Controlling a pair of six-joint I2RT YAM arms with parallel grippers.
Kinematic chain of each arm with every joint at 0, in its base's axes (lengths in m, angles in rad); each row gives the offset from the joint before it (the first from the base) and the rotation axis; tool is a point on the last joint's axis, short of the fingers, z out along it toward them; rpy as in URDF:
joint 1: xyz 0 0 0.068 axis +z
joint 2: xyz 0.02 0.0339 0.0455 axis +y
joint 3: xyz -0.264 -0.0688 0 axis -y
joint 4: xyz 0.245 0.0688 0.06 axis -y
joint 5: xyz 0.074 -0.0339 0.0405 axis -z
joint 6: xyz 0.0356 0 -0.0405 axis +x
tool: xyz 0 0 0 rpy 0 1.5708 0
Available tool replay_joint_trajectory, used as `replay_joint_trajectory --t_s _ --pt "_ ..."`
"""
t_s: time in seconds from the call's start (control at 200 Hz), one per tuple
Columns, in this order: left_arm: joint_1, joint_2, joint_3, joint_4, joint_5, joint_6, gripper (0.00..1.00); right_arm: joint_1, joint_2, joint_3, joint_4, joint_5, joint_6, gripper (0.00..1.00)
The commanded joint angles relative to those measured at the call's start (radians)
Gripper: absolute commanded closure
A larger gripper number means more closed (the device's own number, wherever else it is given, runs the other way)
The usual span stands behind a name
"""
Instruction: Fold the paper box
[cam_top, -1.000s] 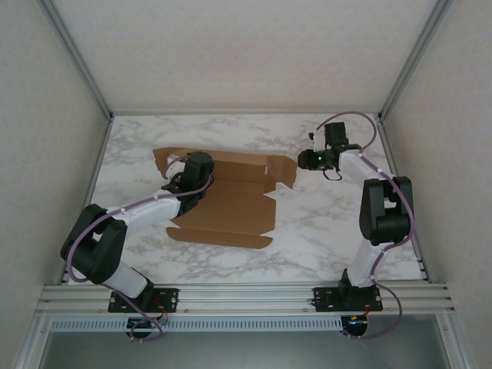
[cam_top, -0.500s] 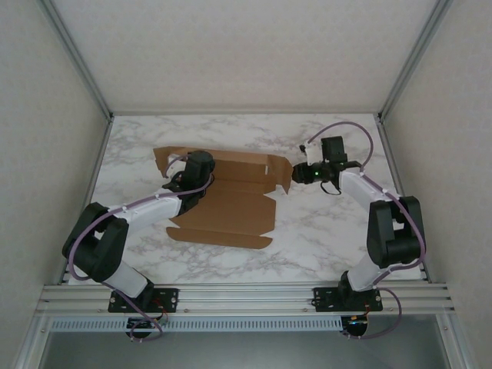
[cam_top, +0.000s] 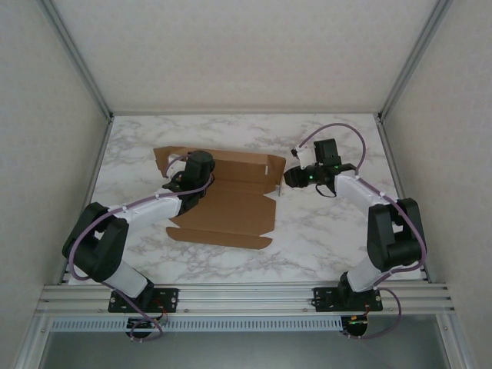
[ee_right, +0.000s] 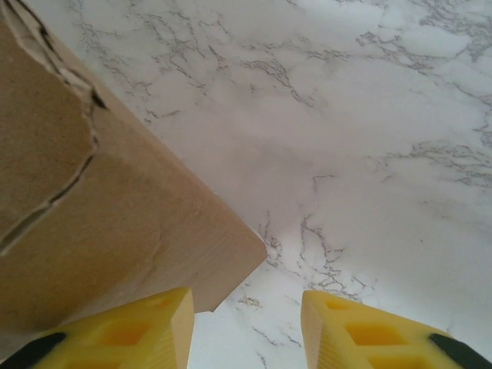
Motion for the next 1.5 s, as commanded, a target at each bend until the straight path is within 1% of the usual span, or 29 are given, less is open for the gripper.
replay_joint_trajectory --t_s 0.0,0.265,0.551,0.836,0.951,1.051,1.097,1.132,1.182,1.222,1.257,1.292,1.322,1.352,1.402,1.457,1.497 --pt "-0.003 0.026 -0.017 -0.127 0.052 0.003 1.00 0.007 -0.037 -0.017 0.030 -0.022 -0.048 0.57" --pt "-0.003 0.034 -0.012 -0.128 0.052 0.003 1.00 0.030 -0.077 -0.056 0.056 -0.076 -0.162 0.58" --pt "-0.003 0.029 -0.018 -0.131 0.052 0.007 1.00 0.046 -0.086 -0.048 0.025 -0.114 -0.188 0.63" --pt "-0.003 0.023 -0.032 -0.124 0.057 0.001 1.00 0.073 -0.100 -0.050 0.012 -0.098 -0.197 0.63" --pt "-0.003 0.016 -0.038 -0.125 0.052 0.003 1.00 0.063 -0.128 -0.055 0.033 -0.054 -0.177 0.65" --pt "-0.001 0.012 -0.041 -0.127 0.049 0.004 1.00 0.035 -0.195 -0.065 0.072 -0.109 -0.126 0.61" --pt "0.000 0.011 -0.043 -0.125 0.049 0.006 1.00 0.024 -0.218 -0.046 0.074 -0.150 -0.064 0.59" --pt "0.000 0.012 -0.044 -0.125 0.050 0.006 1.00 0.020 -0.233 -0.013 0.054 -0.155 -0.011 0.57" --pt "0.003 0.012 -0.044 -0.127 0.054 0.007 1.00 0.019 -0.260 0.034 0.012 -0.122 0.034 0.57" --pt "0.005 0.010 -0.043 -0.130 0.057 0.010 1.00 0.017 -0.293 0.048 0.008 -0.051 0.061 0.57" --pt "0.007 0.004 -0.044 -0.131 0.058 0.016 1.00 0.017 -0.329 0.026 0.053 0.015 0.079 0.58" --pt "0.008 0.001 -0.046 -0.132 0.056 0.022 1.00 0.018 -0.364 -0.004 0.113 0.108 0.117 0.55" --pt "0.009 -0.002 -0.048 -0.131 0.053 0.025 1.00 0.016 -0.386 -0.021 0.151 0.165 0.135 0.56" --pt "0.012 -0.007 -0.051 -0.131 0.052 0.029 1.00 0.008 -0.400 -0.028 0.166 0.163 0.113 0.58" --pt "0.017 -0.012 -0.055 -0.129 0.052 0.030 1.00 -0.020 -0.397 -0.012 0.157 0.116 0.046 0.59" --pt "0.021 -0.013 -0.060 -0.124 0.057 0.030 1.00 -0.055 -0.330 0.059 0.079 0.120 -0.005 0.58" --pt "0.023 -0.012 -0.061 -0.121 0.062 0.031 1.00 -0.087 -0.283 0.089 0.064 0.119 -0.035 0.58"
